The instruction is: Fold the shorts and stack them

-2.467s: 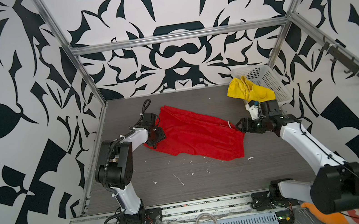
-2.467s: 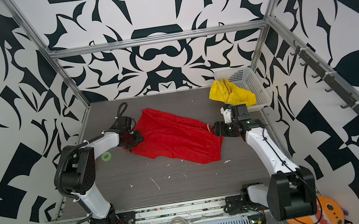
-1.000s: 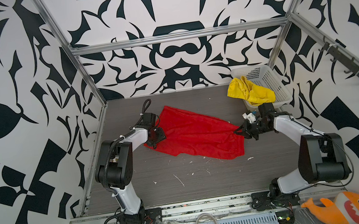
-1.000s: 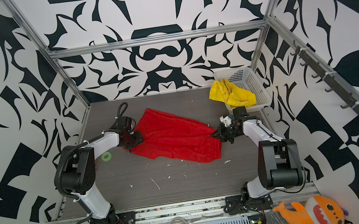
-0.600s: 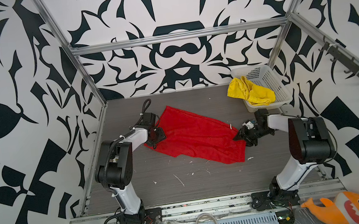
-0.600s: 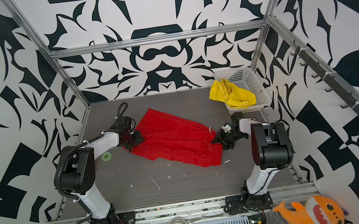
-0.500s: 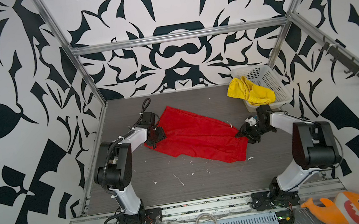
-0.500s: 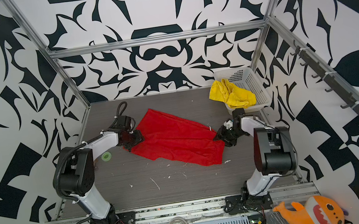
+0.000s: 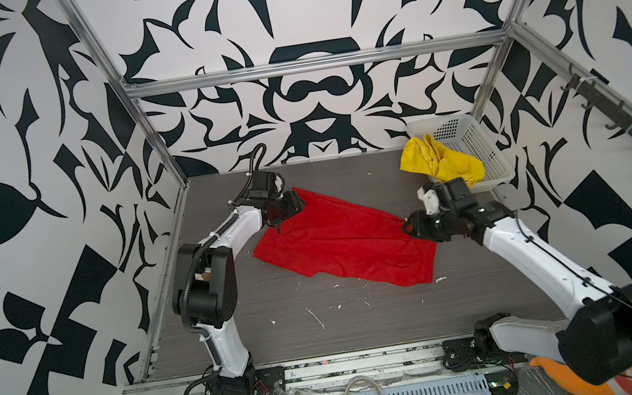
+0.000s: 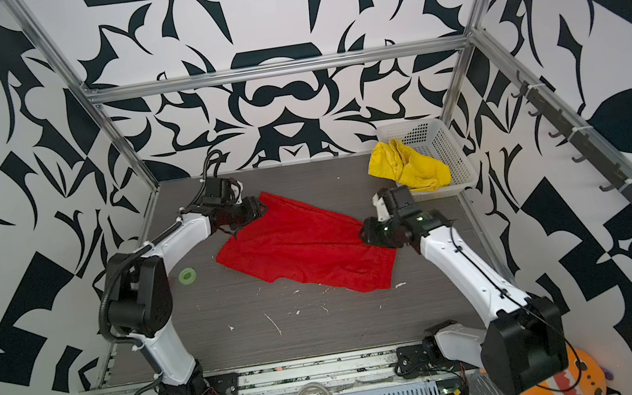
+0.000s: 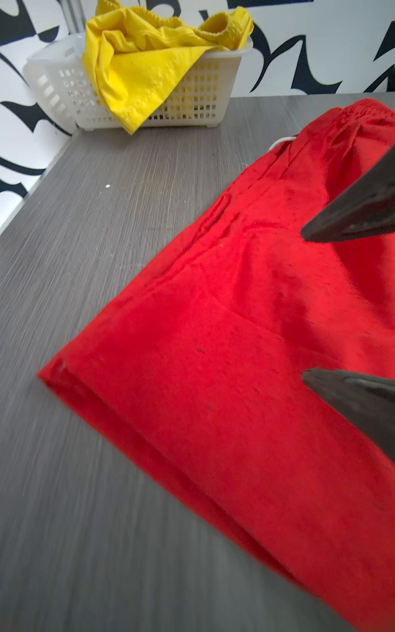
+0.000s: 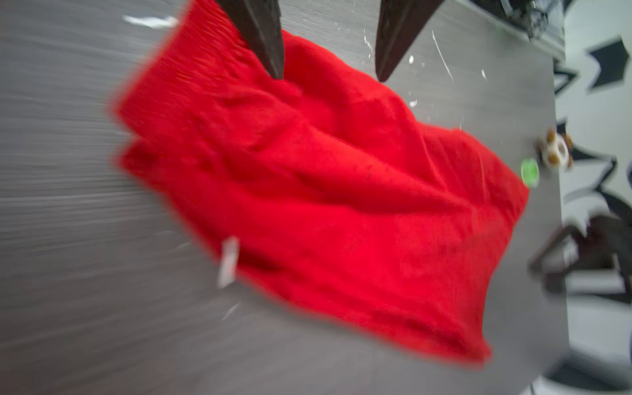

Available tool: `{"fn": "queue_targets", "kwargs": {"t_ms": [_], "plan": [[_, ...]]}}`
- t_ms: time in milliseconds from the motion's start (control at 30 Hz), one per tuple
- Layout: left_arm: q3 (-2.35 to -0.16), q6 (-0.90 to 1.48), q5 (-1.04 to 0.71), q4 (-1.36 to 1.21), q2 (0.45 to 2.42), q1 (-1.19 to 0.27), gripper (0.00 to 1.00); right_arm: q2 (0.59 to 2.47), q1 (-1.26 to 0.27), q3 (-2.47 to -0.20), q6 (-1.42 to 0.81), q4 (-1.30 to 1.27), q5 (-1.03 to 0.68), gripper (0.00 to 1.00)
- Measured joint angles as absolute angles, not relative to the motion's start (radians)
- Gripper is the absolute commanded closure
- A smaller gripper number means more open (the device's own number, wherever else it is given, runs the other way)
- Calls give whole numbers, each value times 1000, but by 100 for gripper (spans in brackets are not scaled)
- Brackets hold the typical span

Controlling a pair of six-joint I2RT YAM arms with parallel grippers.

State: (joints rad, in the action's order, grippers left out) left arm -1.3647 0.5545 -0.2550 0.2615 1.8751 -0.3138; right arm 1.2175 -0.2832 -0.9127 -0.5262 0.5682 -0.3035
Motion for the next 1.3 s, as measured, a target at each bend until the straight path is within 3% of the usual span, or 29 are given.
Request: {"fn": "queue_targets", "kwargs": {"t_ms": [133, 467, 900, 1133, 1300], "plan": [[-1467, 561, -287, 239, 2016, -323, 39, 1332, -358, -816, -581, 436, -306, 53], [-1665, 577, -281, 221, 2240, -321, 39, 1474, -360, -684, -620, 276, -320, 52], [-1938, 630, -255, 207, 2439, -281, 39, 1400, -355, -600, -598, 233, -328, 48], [-1946, 640, -256, 213, 2432, -266, 39, 1306, -355, -638, -576, 416, -328, 39], [-1728, 639, -263, 220, 2231, -266, 39, 1245, -355, -799, -567, 498, -329, 39]]}}
